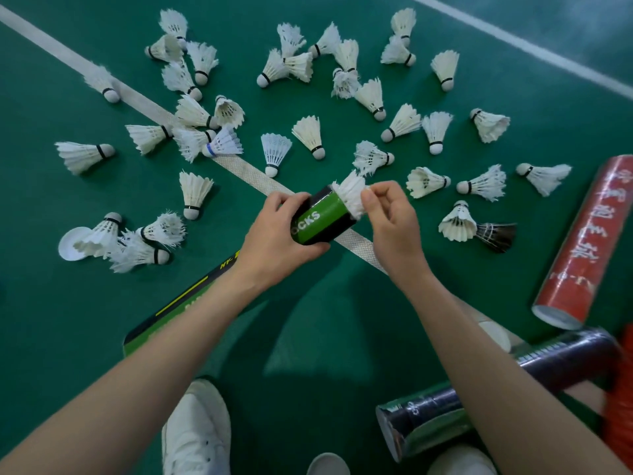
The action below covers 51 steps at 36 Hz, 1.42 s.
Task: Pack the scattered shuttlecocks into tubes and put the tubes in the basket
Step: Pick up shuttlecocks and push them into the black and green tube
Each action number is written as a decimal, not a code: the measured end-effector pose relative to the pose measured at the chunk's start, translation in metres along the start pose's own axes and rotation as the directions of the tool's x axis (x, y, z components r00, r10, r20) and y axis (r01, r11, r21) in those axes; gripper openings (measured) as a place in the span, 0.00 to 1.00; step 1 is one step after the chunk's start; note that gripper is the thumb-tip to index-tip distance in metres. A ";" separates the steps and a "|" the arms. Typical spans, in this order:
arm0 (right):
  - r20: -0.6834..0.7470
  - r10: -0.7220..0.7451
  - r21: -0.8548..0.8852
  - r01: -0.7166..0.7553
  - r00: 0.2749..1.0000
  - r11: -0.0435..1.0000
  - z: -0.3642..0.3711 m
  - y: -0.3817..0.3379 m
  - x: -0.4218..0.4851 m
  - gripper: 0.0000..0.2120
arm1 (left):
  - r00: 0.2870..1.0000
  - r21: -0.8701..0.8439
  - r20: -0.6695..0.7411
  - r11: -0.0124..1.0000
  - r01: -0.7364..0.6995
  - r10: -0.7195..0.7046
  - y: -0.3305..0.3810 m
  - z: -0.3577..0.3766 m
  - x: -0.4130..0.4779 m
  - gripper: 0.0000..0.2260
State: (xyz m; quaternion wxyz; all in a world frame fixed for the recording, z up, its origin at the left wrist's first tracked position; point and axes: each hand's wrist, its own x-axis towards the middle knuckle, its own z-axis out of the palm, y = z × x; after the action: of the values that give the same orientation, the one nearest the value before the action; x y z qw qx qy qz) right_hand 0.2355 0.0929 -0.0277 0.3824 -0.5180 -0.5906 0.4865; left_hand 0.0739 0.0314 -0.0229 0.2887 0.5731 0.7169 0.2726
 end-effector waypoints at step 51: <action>0.681 -0.138 -0.610 0.662 0.719 0.437 -0.061 -0.225 -0.051 0.28 | 0.980 -0.581 -0.098 0.789 -0.198 0.174 0.082 -0.082 -0.044 0.31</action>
State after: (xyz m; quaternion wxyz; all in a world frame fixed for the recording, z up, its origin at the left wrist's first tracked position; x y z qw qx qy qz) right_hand 0.2481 0.0560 0.2080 0.0200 -0.3100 -0.9366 0.1619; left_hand 0.0767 -0.0006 0.0973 0.4091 0.5178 0.5430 0.5193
